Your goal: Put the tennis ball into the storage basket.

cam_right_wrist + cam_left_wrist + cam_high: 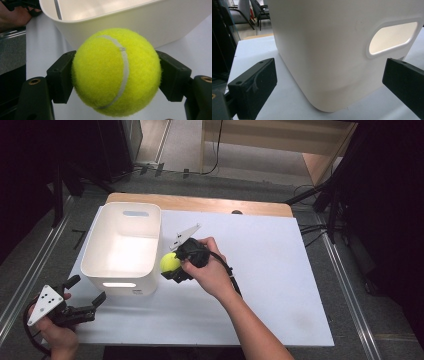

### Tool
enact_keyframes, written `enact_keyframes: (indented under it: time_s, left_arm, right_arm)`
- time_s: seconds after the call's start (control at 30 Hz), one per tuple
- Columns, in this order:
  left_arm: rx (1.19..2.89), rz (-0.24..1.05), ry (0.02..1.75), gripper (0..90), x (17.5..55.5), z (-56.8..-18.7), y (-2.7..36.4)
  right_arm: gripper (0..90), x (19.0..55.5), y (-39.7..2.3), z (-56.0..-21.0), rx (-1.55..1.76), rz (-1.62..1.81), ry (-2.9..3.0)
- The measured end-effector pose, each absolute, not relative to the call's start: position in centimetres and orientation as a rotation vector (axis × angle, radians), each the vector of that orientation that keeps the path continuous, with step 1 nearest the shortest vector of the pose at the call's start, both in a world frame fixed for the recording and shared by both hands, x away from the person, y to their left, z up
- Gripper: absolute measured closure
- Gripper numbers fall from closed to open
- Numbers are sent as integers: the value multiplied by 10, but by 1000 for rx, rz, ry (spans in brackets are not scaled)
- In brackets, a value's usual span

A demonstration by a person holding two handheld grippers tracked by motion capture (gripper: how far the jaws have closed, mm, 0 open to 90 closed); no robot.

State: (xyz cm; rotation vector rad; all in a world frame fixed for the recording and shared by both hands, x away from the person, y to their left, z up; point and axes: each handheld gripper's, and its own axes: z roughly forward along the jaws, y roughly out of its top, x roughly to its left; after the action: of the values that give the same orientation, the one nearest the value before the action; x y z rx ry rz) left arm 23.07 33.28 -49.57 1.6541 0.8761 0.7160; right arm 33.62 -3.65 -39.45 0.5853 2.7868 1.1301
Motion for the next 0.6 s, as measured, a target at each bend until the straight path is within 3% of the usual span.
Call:
enact_keyframes:
  time_s: [0.6]
  left_arm:
    - [1654,714,876,0,231,-496,333]
  right_arm:
    - [236,349,-31,-373,570,1156,2770]
